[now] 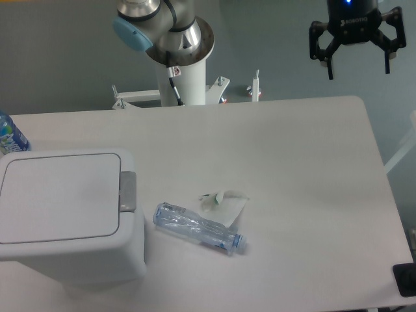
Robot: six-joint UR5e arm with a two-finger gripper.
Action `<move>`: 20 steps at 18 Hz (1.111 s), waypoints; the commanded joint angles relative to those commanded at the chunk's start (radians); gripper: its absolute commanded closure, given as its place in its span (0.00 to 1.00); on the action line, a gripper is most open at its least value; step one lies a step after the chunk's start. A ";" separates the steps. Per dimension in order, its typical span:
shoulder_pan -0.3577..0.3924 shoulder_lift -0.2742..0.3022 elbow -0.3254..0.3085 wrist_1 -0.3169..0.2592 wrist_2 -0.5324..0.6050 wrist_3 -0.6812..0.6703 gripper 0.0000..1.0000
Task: Open the trash can
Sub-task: 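Move the open gripper down toward the grey button on the trash can lid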
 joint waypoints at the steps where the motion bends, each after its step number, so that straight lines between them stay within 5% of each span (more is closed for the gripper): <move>1: 0.000 0.000 0.000 0.000 0.000 0.000 0.00; 6: -0.009 0.002 0.000 -0.003 -0.003 -0.015 0.00; 20: -0.187 -0.023 0.029 0.052 -0.002 -0.486 0.00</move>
